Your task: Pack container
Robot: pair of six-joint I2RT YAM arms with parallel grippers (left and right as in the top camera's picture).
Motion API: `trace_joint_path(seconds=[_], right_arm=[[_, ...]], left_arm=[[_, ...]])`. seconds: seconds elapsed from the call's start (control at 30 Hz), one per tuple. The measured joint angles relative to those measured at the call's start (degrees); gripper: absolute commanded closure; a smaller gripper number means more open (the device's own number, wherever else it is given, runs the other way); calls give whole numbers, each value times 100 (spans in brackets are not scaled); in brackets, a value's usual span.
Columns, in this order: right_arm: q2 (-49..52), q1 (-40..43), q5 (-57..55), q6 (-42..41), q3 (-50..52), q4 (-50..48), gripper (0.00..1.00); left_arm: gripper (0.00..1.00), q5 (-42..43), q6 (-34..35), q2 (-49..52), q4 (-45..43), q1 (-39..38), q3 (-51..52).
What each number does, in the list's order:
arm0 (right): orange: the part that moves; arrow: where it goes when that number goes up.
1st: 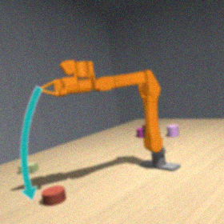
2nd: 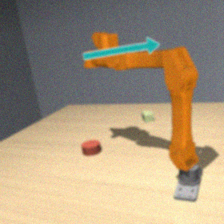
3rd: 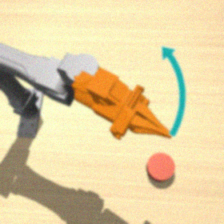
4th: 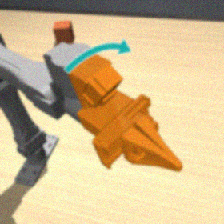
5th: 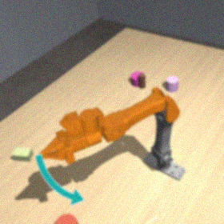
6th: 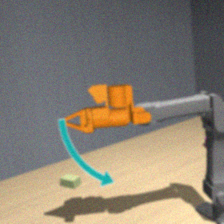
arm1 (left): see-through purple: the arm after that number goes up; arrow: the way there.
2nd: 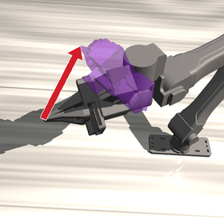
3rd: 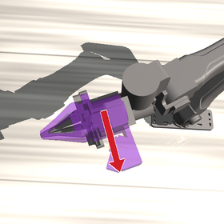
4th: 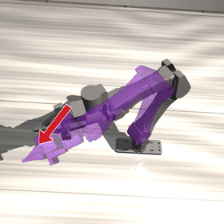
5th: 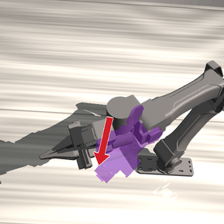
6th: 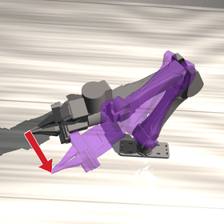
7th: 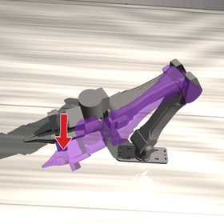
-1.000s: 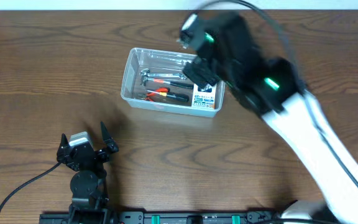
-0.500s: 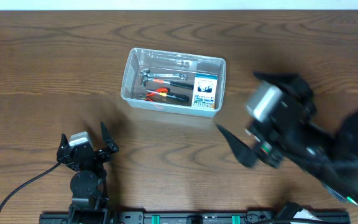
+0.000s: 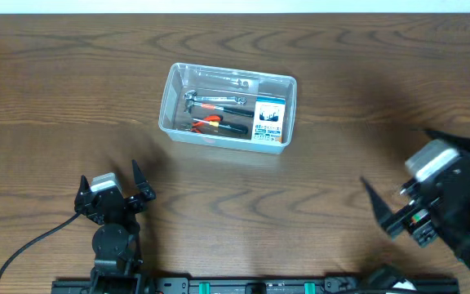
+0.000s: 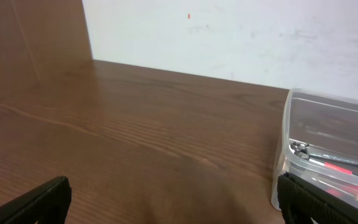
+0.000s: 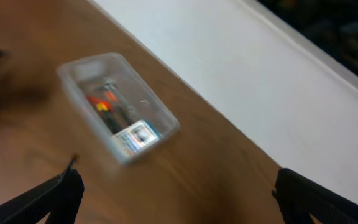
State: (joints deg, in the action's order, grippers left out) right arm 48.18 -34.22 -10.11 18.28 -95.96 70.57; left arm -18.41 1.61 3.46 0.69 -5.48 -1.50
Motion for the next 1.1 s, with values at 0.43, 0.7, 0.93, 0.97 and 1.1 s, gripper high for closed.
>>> trace_joint_path(seconds=[0.43,0.7,0.93,0.97,1.1], right_arm=[[-2990,2413,1624,11,4618,-1679,1],[-3040,2463,1937,240,5147,-1821,1],[-3536,2483,1982,164,6730,-2752,1],[-3620,2487,1982,138,6988,-2896,1],[-3864,2514,1989,-118,7825,-3209,1]], left_arm=[[2,-2,0,0,0,0,0],[2,-2,0,0,0,0,0],[2,0,0,0,0,0,0],[2,0,0,0,0,0,0],[2,-2,0,0,0,0,0]])
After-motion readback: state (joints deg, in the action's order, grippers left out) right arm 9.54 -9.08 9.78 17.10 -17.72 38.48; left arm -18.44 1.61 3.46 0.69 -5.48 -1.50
